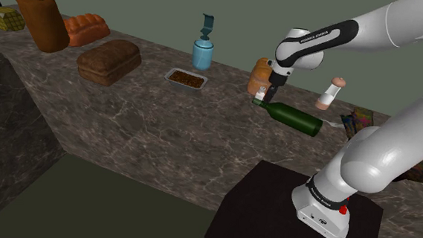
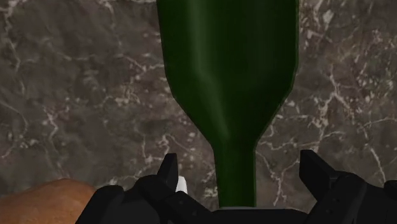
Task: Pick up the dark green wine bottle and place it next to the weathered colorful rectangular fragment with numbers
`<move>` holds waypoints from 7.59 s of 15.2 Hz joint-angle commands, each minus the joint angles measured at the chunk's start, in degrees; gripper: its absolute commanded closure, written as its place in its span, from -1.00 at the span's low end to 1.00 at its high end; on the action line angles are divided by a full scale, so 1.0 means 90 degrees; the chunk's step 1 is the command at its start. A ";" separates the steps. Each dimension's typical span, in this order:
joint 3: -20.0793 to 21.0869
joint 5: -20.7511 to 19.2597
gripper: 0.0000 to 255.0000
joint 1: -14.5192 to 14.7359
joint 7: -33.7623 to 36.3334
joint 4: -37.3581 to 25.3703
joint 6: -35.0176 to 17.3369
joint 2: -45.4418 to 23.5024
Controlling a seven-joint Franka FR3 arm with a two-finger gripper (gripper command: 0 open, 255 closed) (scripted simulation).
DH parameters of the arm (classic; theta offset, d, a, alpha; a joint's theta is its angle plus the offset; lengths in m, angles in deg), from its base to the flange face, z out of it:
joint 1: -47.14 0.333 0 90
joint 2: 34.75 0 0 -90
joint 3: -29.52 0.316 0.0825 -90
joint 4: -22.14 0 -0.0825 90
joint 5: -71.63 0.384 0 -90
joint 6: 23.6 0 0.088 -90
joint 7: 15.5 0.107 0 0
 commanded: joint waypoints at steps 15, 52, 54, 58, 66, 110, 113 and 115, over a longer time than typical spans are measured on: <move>-0.0012 0.0099 1.00 0.0026 -0.0078 0.0088 -0.0238 -0.0165; 0.0304 -0.0426 1.00 -0.0061 0.0634 -0.1669 0.2703 0.1147; 0.0318 -0.0428 1.00 -0.0057 0.0655 -0.1821 0.2874 0.1169; 0.0344 -0.0425 1.00 -0.0047 0.0692 -0.2139 0.3216 0.1195; 0.0380 -0.0493 1.00 -0.0079 0.0735 -0.2460 0.3761 0.1432; 0.0383 -0.1671 1.00 -0.2460 -0.0534 0.2150 0.2320 0.4437; 0.0307 -0.1733 1.00 -0.2479 -0.0553 0.2351 0.2013 0.4329; 0.0253 -0.1775 1.00 -0.2489 -0.0567 0.2479 0.1801 0.4242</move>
